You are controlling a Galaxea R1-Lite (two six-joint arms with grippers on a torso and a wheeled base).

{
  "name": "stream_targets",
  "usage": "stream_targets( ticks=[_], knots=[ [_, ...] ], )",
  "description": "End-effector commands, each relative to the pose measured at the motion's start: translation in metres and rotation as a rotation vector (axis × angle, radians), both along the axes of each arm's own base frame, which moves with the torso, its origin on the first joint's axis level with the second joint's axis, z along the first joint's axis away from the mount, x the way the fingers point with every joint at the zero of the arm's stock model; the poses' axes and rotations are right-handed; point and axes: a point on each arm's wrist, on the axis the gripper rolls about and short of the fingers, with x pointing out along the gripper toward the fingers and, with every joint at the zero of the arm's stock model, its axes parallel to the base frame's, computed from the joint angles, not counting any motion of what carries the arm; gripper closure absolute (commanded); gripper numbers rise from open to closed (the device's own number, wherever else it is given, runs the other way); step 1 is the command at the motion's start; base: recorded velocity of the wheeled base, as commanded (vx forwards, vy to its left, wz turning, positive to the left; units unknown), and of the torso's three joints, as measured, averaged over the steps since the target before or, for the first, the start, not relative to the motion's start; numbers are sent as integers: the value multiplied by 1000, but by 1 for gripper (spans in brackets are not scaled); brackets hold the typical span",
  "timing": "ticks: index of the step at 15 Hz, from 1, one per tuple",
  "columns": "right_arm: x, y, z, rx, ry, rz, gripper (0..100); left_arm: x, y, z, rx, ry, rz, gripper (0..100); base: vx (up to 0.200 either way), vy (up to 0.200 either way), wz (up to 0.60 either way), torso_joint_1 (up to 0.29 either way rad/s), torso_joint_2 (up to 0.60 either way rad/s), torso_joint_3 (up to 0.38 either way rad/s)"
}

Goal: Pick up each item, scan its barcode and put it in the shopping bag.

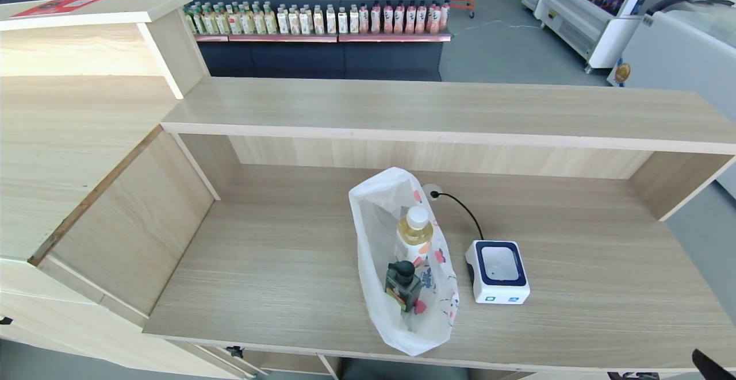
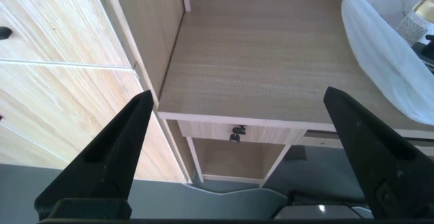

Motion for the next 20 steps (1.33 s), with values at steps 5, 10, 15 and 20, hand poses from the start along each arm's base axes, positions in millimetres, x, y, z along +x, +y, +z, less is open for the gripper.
stream_targets(
  ticks=[5, 10, 15, 20],
  knots=[
    [-48, 0, -35, -81, -214, -13, 0, 0, 0, 0, 0, 0, 0, 0, 0, 0, 0, 0, 0, 0],
    [-48, 0, -34, -74, -216, -11, 0, 0, 0, 0, 0, 0, 0, 0, 0, 0, 0, 0, 0, 0],
    [-48, 0, -35, -28, -218, -15, 0, 0, 0, 0, 0, 0, 0, 0, 0, 0, 0, 0, 0, 0],
    [-47, 0, -36, -9, -218, -18, 0, 0, 0, 0, -3, 0, -1, 0, 0, 0, 0, 0, 0, 0]
  ],
)
